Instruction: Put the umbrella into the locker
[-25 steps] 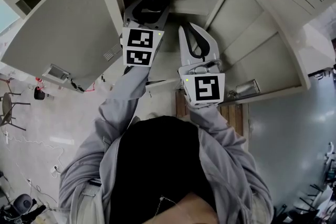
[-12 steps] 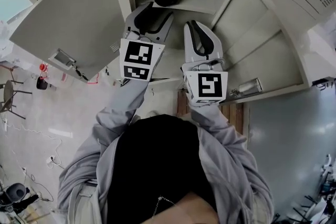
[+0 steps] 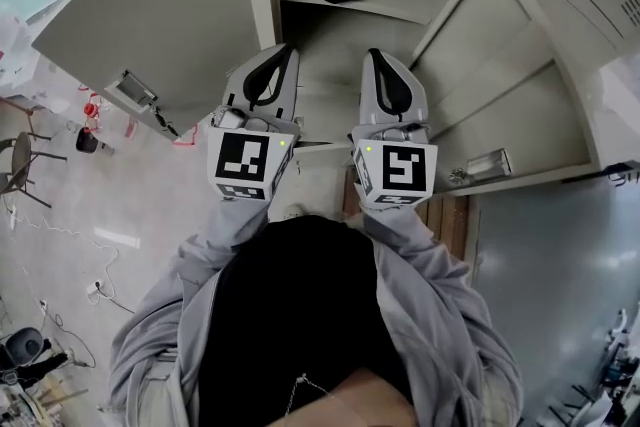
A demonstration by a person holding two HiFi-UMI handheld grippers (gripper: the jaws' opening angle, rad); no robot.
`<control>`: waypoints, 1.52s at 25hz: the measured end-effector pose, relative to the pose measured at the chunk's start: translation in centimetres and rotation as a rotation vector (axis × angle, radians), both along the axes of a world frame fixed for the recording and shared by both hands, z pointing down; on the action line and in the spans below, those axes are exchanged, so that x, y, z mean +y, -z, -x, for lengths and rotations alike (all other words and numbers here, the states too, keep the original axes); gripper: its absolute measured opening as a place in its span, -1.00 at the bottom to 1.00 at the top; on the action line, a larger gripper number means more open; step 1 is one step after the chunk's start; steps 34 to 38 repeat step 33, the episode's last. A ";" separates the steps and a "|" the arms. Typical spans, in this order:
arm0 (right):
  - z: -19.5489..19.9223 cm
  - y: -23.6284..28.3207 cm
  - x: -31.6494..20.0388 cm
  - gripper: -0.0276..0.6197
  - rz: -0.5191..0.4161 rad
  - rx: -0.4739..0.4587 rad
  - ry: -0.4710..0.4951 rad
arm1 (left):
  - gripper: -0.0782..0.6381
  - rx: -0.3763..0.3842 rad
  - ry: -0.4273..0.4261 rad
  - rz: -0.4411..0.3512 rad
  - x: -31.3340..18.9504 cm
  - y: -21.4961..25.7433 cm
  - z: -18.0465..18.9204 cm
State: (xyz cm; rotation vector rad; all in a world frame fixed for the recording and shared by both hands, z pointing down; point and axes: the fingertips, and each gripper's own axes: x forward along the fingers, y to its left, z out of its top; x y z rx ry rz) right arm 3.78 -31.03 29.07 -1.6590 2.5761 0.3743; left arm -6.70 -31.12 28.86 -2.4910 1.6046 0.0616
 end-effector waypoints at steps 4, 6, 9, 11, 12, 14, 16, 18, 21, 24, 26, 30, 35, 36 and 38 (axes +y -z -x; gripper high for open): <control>-0.8 -2.9 1.2 -0.90 0.055 -0.010 -0.026 | -0.76 0.010 -0.002 0.012 1.8 -1.8 -0.3; -1.2 -4.3 1.8 -0.90 0.079 -0.006 -0.042 | -0.76 0.018 -0.013 0.030 2.3 -2.9 -0.8; -1.3 -5.5 2.6 -0.91 0.095 -0.011 -0.047 | -0.76 0.016 -0.027 0.045 2.6 -3.8 -1.3; -1.0 -5.5 3.1 -0.91 0.084 -0.012 -0.032 | -0.76 0.016 -0.028 0.046 2.7 -4.1 -1.3; -0.9 -5.4 3.3 -0.91 0.079 -0.011 -0.025 | -0.76 0.018 -0.027 0.046 2.7 -4.1 -1.2; -0.7 -5.3 3.3 -0.91 0.075 -0.010 -0.020 | -0.76 0.022 -0.027 0.046 2.7 -4.2 -1.1; -0.7 -5.3 3.3 -0.91 0.079 -0.011 -0.021 | -0.76 0.021 -0.030 0.054 2.7 -4.4 -1.2; -0.6 -5.3 3.3 -0.91 0.082 -0.015 -0.021 | -0.76 0.017 -0.036 0.063 2.8 -4.7 -1.3; -0.1 -5.5 3.1 -0.91 0.086 -0.022 -0.021 | -0.76 0.015 -0.046 0.067 2.8 -4.8 -1.2; 0.4 -5.6 2.8 -0.91 0.086 -0.022 -0.028 | -0.76 0.013 -0.052 0.062 2.6 -4.9 -0.8; 0.8 -5.5 2.6 -0.91 0.081 -0.016 -0.032 | -0.76 0.012 -0.058 0.063 2.4 -5.0 -0.5; 1.4 -5.9 2.4 -0.91 0.088 -0.024 -0.054 | -0.76 0.017 -0.066 0.064 2.1 -5.3 0.4; 1.8 -6.5 2.1 -0.91 0.092 -0.030 -0.069 | -0.76 0.024 -0.075 0.061 2.0 -5.5 0.9; 1.8 -6.5 2.1 -0.91 0.092 -0.030 -0.069 | -0.76 0.024 -0.075 0.061 2.0 -5.5 0.9; 1.8 -6.5 2.1 -0.91 0.092 -0.030 -0.069 | -0.76 0.024 -0.075 0.061 2.0 -5.5 0.9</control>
